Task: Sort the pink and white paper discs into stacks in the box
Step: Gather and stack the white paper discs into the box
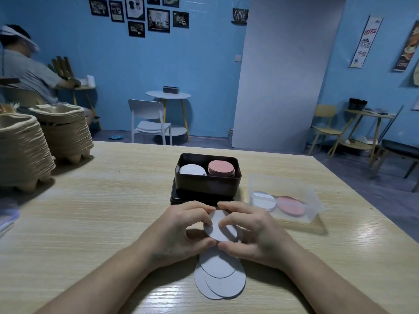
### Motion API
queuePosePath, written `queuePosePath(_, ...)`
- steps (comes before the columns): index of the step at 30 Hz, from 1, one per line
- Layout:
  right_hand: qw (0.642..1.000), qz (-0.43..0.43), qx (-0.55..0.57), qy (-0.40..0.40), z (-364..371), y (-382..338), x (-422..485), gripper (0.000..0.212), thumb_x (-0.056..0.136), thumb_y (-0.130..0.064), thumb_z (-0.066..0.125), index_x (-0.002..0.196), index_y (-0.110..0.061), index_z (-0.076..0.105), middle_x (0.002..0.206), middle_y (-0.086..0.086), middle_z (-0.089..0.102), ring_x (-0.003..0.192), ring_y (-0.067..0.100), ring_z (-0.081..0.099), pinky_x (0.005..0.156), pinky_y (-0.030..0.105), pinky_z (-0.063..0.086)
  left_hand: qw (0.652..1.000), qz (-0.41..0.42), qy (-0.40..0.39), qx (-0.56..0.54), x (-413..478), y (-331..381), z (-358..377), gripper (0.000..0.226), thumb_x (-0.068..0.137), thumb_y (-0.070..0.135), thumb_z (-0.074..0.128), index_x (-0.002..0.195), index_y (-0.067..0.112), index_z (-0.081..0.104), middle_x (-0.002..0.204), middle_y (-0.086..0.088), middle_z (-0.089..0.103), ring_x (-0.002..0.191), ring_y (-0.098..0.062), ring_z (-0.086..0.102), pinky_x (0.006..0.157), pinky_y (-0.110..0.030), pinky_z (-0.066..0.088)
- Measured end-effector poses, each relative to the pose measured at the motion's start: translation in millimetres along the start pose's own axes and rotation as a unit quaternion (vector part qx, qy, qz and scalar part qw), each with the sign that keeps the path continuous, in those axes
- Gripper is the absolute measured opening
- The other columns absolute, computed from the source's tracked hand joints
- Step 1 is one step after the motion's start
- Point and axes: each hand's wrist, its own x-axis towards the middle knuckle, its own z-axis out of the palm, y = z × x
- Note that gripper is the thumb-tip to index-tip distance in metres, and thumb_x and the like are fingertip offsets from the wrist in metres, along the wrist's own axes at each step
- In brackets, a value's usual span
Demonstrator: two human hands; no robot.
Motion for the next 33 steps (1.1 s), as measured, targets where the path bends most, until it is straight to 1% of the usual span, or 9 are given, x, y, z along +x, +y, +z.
queuePosePath(2, 1.0, -0.001, -0.009, -0.001, 0, 1, 0, 0.03, 0.084, -0.053, 0.077, 0.105, -0.031, 0.073, 0.143, -0.003, 0.062, 0.13, 0.004, 0.058, 0.099, 0.03, 0.053, 1.0, 0.0, 0.002, -0.002, 1, 0, 0, 0.022, 0.084, 0.036, 0.085, 0.093, 0.022, 0.072, 0.123, 0.013, 0.068, 0.12, 0.0, 0.063, 0.092, -0.025, 0.055)
queuePosePath(7, 1.0, 0.007, -0.007, -0.008, -3, 1, 0, 0.029, 0.084, -0.052, 0.077, 0.104, -0.033, 0.069, 0.138, -0.009, 0.061, 0.119, 0.006, 0.062, 0.086, 0.032, 0.057, 1.0, -0.007, 0.003, -0.007, 2, 1, 1, 0.022, 0.083, 0.031, 0.088, 0.094, 0.022, 0.072, 0.121, 0.013, 0.068, 0.118, -0.003, 0.064, 0.091, -0.026, 0.056)
queuePosePath(11, 0.999, 0.021, -0.029, 0.009, -5, 3, -2, 0.031, 0.08, -0.055, 0.076, 0.101, -0.033, 0.068, 0.14, -0.004, 0.064, 0.125, 0.005, 0.06, 0.099, 0.027, 0.051, 0.999, -0.016, 0.012, -0.033, 3, -2, 2, 0.02, 0.083, 0.025, 0.087, 0.095, 0.02, 0.072, 0.118, 0.014, 0.071, 0.11, -0.008, 0.069, 0.087, -0.03, 0.058)
queuePosePath(13, 0.999, 0.028, -0.031, 0.019, -6, 4, -3, 0.031, 0.079, -0.053, 0.077, 0.099, -0.031, 0.068, 0.137, -0.006, 0.064, 0.124, 0.003, 0.06, 0.1, 0.026, 0.05, 0.999, -0.023, 0.01, -0.033, 3, -4, 3, 0.019, 0.084, 0.025, 0.086, 0.096, 0.02, 0.072, 0.117, 0.014, 0.072, 0.106, -0.011, 0.069, 0.085, -0.03, 0.057)
queuePosePath(18, 0.997, 0.041, -0.048, 0.044, -11, 7, -4, 0.03, 0.078, -0.052, 0.078, 0.094, -0.029, 0.067, 0.126, -0.015, 0.062, 0.113, 0.002, 0.06, 0.091, 0.027, 0.052, 0.997, -0.069, -0.012, 0.016, 1, -12, 2, 0.021, 0.088, 0.038, 0.079, 0.103, 0.032, 0.065, 0.11, 0.019, 0.067, 0.104, -0.004, 0.065, 0.084, -0.027, 0.055)
queuePosePath(21, 0.996, 0.056, -0.057, 0.045, -13, 8, -5, 0.031, 0.076, -0.055, 0.078, 0.091, -0.03, 0.066, 0.122, -0.016, 0.061, 0.109, 0.001, 0.06, 0.088, 0.025, 0.052, 0.99, -0.107, -0.073, 0.048, 7, -12, 4, 0.036, 0.087, 0.055, 0.07, 0.117, 0.039, 0.059, 0.112, 0.021, 0.063, 0.108, -0.001, 0.057, 0.09, -0.031, 0.051)
queuePosePath(24, 0.995, 0.071, -0.061, 0.033, -14, 10, -6, 0.033, 0.076, -0.057, 0.077, 0.09, -0.029, 0.067, 0.119, -0.017, 0.062, 0.104, 0.0, 0.06, 0.08, 0.019, 0.05, 0.983, -0.119, -0.123, 0.067, 11, -10, 6, 0.043, 0.087, 0.059, 0.068, 0.124, 0.042, 0.054, 0.115, 0.022, 0.06, 0.11, 0.002, 0.053, 0.094, -0.031, 0.049)
queuePosePath(28, 0.995, 0.077, -0.068, 0.019, -13, 9, -6, 0.036, 0.075, -0.06, 0.075, 0.092, -0.03, 0.068, 0.118, -0.018, 0.061, 0.102, -0.007, 0.056, 0.077, 0.011, 0.043, 0.983, -0.126, -0.12, 0.06, 12, -12, 5, 0.041, 0.086, 0.059, 0.07, 0.12, 0.04, 0.056, 0.112, 0.022, 0.061, 0.108, 0.001, 0.053, 0.093, -0.032, 0.05)
queuePosePath(33, 0.994, 0.088, -0.06, 0.027, -11, 12, -7, 0.034, 0.074, -0.056, 0.076, 0.095, -0.031, 0.066, 0.122, -0.018, 0.061, 0.11, -0.001, 0.059, 0.088, 0.025, 0.052, 0.985, -0.117, -0.092, 0.085, 7, -14, 1, 0.038, 0.083, 0.065, 0.067, 0.107, 0.038, 0.054, 0.098, 0.021, 0.059, 0.095, -0.002, 0.053, 0.083, -0.03, 0.049)
